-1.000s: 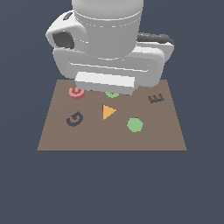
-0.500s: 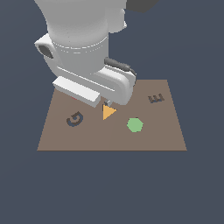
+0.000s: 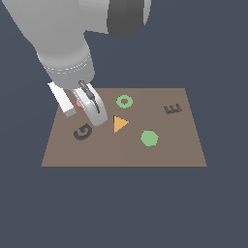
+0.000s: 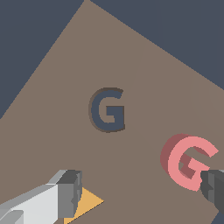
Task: Insert a designated object into the corresponding slot on a board.
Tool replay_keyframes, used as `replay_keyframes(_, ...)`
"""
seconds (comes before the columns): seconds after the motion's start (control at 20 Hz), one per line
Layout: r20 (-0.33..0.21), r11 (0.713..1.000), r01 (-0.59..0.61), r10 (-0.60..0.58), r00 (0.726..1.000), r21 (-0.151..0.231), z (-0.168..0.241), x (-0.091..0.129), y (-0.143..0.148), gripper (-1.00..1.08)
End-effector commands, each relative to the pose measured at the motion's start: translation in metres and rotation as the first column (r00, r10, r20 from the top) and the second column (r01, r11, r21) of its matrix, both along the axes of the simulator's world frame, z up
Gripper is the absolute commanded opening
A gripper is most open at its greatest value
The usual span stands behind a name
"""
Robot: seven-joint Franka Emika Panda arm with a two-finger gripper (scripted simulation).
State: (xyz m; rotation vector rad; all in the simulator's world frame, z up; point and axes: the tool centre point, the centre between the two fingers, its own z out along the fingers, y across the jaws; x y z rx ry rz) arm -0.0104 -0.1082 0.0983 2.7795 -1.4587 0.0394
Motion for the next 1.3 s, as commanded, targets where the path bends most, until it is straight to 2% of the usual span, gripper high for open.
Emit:
replay_keyframes(0.0, -0.003, 0.994, 0.108, -0.108, 0.994, 0.003, -0.01, -0.01, -0.01, 1.0)
replay_keyframes(0.35, -0.013, 0.944, 0.33, -0.33, 0.944, 0.009, -0.032, -0.037, -0.026, 1.0)
replay_keyframes(0.75, -0.02, 0.887, 0.463, -0.462, 0.887, 0.012, -0.046, -0.055, -0.032, 1.0)
replay_keyframes(0.95, -0.021, 0.875, 0.483, -0.483, 0.875, 0.013, -0.048, -0.058, -0.033, 1.0)
replay_keyframes(1.25, -0.021, 0.877, 0.48, -0.48, 0.877, 0.013, -0.053, -0.058, -0.033, 1.0)
